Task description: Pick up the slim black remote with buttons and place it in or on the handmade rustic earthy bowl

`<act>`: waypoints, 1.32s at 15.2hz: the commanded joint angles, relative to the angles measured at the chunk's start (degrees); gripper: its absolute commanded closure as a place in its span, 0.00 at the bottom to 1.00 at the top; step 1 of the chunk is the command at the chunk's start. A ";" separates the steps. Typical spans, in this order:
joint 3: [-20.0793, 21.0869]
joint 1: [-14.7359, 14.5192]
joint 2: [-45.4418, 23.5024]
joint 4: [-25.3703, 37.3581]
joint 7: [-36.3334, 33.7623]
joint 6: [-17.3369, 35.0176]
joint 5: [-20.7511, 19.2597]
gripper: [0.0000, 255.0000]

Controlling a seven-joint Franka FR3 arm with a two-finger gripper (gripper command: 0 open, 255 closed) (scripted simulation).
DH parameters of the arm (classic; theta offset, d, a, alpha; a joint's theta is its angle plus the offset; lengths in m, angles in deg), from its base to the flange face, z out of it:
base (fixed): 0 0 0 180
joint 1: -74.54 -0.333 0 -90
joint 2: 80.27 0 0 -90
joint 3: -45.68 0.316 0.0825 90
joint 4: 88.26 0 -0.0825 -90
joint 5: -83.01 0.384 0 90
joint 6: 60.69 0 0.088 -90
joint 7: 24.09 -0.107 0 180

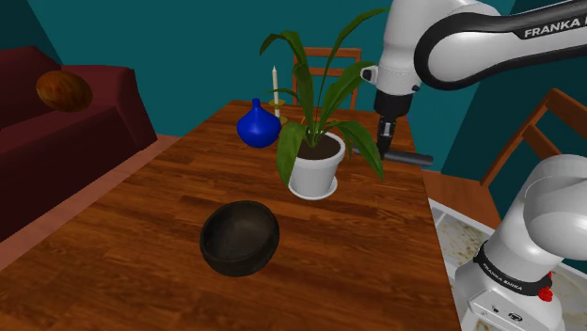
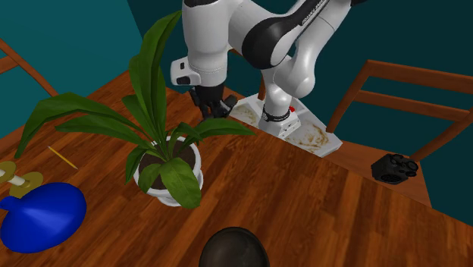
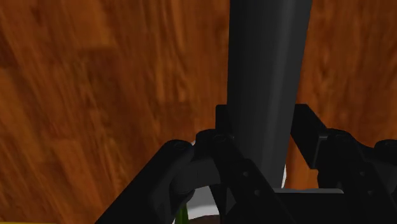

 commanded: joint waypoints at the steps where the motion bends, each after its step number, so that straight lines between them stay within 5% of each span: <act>1: 2.40 -0.86 -2.91 2.07 -2.72 0.79 1.10 1.00; 11: 13.51 -2.65 -19.65 16.22 -16.18 3.16 1.77 1.00; 20: 21.92 -4.18 -38.26 34.26 -30.03 1.60 -5.49 1.00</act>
